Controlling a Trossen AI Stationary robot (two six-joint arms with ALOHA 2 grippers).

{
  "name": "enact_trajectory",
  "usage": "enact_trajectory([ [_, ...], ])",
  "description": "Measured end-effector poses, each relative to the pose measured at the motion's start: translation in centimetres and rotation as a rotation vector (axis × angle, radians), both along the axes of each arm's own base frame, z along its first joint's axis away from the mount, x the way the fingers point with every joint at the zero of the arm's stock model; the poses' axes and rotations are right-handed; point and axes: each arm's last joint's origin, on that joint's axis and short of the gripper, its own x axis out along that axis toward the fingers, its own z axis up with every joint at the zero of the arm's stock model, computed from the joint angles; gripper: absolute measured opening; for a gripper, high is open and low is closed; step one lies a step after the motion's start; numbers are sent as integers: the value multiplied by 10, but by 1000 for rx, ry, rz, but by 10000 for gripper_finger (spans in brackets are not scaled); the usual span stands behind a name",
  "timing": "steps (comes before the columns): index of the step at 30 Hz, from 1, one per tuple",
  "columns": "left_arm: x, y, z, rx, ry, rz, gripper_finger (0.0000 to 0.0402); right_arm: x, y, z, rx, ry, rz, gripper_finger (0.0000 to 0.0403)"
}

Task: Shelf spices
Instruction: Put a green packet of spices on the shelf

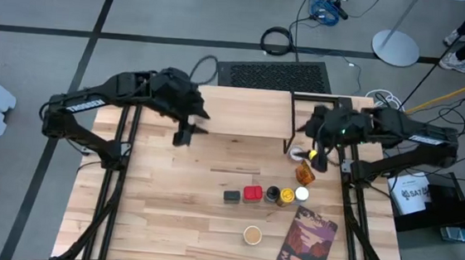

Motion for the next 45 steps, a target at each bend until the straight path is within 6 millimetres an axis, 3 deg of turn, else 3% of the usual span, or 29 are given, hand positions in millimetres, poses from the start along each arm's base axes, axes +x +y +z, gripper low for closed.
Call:
enact_trajectory([
  [9,21,-37,-21,5,137,-160,231,0,30,-37,148,177,-45,341],
  [18,61,-64,-51,-67,209,-111,231,9,50,-75,186,192,-30,341],
  [22,88,-84,-70,-27,199,-111,231,11,55,-81,162,166,1,341],
  [27,105,-107,-96,33,259,-98,231,22,61,-77,94,49,70,341],
  [31,119,-111,-121,-13,341,34,231,35,65,-80,64,13,112,341],
  [34,117,-108,-131,-6,421,57,231,47,68,-86,44,14,132,341],
  [40,118,-120,-124,-2,356,62,231,72,72,-106,62,68,161,341],
  [45,102,-123,-120,159,395,166,231,86,78,-122,43,113,177,341],
])
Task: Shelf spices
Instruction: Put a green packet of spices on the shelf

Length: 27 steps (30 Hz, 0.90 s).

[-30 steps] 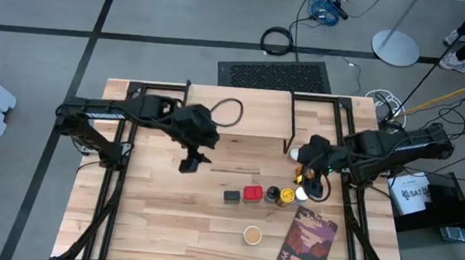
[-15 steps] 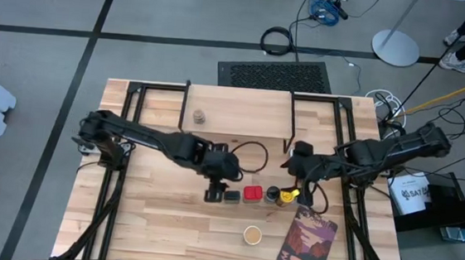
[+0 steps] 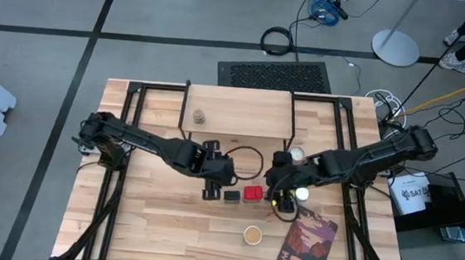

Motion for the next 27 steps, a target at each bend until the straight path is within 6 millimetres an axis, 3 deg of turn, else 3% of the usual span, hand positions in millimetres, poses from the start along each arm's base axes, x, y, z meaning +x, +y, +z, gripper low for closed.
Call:
enact_trajectory([
  [15,-40,4,61,236,-265,143,231,9,-8,-9,-28,27,-19,341],
  [22,-43,1,52,91,-202,105,231,21,-1,-24,-24,48,10,341],
  [27,-44,-6,41,101,-172,38,231,27,5,-36,-28,91,37,341],
])
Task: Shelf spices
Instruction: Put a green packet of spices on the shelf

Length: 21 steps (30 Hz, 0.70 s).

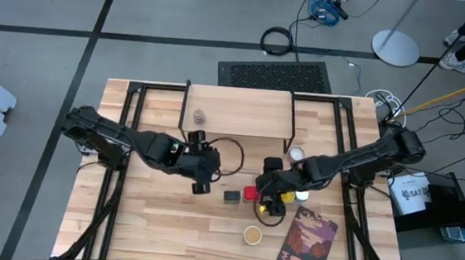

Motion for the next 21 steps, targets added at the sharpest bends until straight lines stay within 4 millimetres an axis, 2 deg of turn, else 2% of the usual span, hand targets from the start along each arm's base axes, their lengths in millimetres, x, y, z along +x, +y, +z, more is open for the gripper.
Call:
enact_trajectory([
  [3,-3,-10,4,38,-37,-49,231,2,0,-3,-3,6,-1,341],
  [6,-13,-17,23,71,-147,-83,231,3,0,-2,0,-3,-2,341],
  [9,-32,-20,43,65,-231,-104,231,3,0,-2,3,-11,-2,341],
  [13,-62,-13,62,38,-267,-88,230,1,2,-3,13,9,1,341],
  [16,-73,-10,64,35,-258,-93,230,-4,1,-2,32,54,-24,341],
  [21,-71,-13,42,53,-295,-192,230,-20,-4,13,55,99,-109,341],
])
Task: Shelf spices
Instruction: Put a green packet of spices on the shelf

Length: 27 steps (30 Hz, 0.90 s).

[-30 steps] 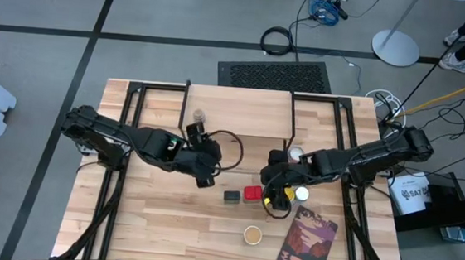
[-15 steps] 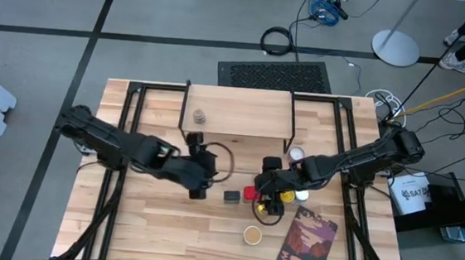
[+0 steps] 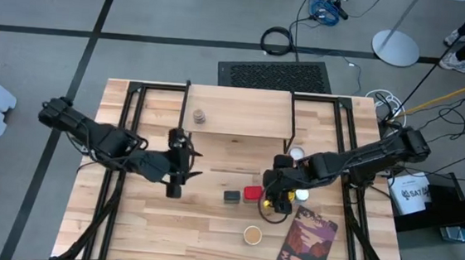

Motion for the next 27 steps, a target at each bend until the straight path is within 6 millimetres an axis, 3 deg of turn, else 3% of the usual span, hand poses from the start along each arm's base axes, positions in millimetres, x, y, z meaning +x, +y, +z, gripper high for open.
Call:
enact_trajectory([
  [7,-3,-1,-18,-42,-296,-138,200,-10,-4,16,-3,-56,-28,341],
  [11,-14,10,-36,-67,-291,-97,184,-14,-5,14,-10,-14,-29,341],
  [15,-15,15,-33,-153,-347,-23,181,-14,-5,14,-7,-13,-32,341],
  [20,-12,14,-37,-56,-304,-65,180,-12,-4,15,8,-37,-35,341],
  [27,-6,16,-48,-171,-238,-37,180,-23,-5,10,72,110,-139,341],
])
